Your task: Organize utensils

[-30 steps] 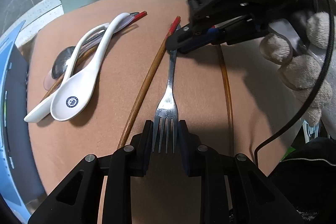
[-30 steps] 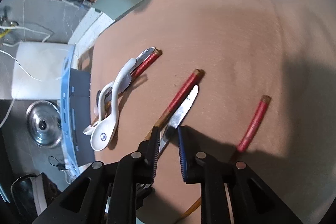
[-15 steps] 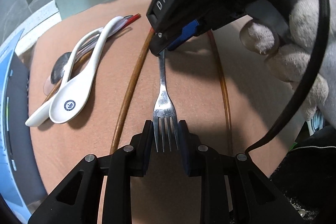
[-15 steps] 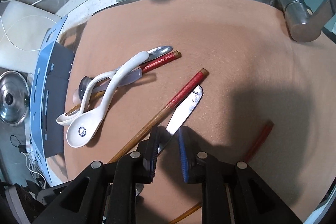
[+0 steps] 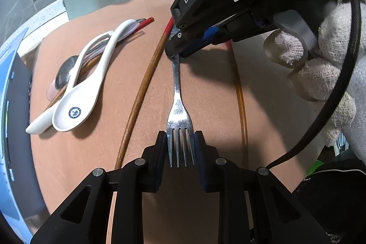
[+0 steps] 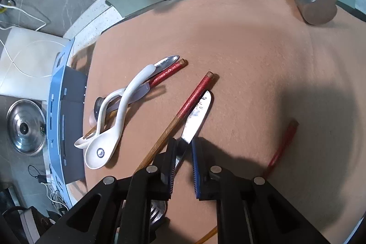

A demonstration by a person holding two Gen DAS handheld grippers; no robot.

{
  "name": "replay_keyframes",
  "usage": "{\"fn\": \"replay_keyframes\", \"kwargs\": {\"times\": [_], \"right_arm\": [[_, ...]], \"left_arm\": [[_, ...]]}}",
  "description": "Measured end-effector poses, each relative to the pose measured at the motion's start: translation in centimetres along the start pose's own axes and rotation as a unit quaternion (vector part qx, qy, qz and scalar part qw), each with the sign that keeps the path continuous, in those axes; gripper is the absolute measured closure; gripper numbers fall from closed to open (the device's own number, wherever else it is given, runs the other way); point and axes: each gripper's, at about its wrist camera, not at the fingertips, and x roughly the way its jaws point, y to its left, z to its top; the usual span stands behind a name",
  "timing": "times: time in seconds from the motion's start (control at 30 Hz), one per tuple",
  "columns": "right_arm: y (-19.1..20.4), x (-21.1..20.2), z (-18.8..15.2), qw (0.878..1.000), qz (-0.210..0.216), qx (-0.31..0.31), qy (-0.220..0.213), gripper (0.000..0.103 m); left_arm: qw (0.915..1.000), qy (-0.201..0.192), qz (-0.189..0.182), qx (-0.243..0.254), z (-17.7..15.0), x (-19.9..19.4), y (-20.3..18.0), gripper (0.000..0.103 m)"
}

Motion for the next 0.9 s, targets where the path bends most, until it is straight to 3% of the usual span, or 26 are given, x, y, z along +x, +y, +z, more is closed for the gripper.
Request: {"fn": "replay_keyframes", "kwargs": {"times": [0.33,0.4,0.43,0.63,0.9], "right_arm": [[1.7,-1.6,-0.3,0.999,0.019,-0.015,-0.021,0.093],[2.1,-1.7,-0.1,0.999,0.015,-0.021,-0.024,0.103],[2.2,-1.7,-0.1,0.999,0.014,-0.023,-0.025,0.103],[2.3,-0.9,0.2,0.999,0.042,-0.02,-0.002,0.103],[1.5,0.6,-0.2,0.999,0.046,-0.001,0.027,0.087]], "left_arm": [[0.9999,-0.016,0.001,0.0,-0.3,-2.2,1.0,0.08],[0.9998,-0.018,0.006,-0.002,-0.2,-2.4,1.6,0.08],[0.9998,-0.019,0.005,-0.005,-0.2,-2.4,1.9,0.081],[0.9999,-0.011,-0.002,-0.012,-0.3,-1.7,3.3,0.081],[0.9975,-0.017,-0.045,-0.052,0.0,-1.8,5.6,0.081]]}}
